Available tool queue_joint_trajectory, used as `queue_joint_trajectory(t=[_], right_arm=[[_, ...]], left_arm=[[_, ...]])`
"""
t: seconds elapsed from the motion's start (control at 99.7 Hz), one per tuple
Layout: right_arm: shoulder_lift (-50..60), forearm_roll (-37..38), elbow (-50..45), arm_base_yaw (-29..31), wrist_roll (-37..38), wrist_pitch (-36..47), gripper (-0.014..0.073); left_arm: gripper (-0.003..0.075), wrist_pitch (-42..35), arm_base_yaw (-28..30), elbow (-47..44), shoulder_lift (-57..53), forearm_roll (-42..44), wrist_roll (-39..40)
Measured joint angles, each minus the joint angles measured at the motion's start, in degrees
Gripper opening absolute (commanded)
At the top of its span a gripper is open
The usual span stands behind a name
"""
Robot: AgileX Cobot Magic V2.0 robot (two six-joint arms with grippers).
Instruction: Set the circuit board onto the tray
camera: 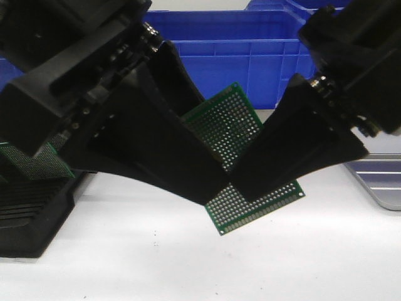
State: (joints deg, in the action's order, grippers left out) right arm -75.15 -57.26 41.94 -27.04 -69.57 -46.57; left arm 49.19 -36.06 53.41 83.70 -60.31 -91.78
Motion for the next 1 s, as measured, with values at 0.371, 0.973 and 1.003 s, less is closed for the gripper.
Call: queue_joint_trajectory(t=[0.371,0.973,1.003], right_arm=[[0.0,0.0,0.0,14.4,12.5,0.1,-0.0061],[-7.2,-1.1,0.0,36.9,13.8,29.4,-0.0054],[-8.1,-1.2,0.0,36.9,13.8,29.5,-0.0042]], left_arm=[[0.0577,-2.0,8.0,0.2,-3.7,-0.1,-0.1],[0.0569,-2.1,9.1,0.2,-3.8,-0.5,-0.2],[0.0569,-2.1,9.1,0.2,-3.8,-0.5,-0.2]])
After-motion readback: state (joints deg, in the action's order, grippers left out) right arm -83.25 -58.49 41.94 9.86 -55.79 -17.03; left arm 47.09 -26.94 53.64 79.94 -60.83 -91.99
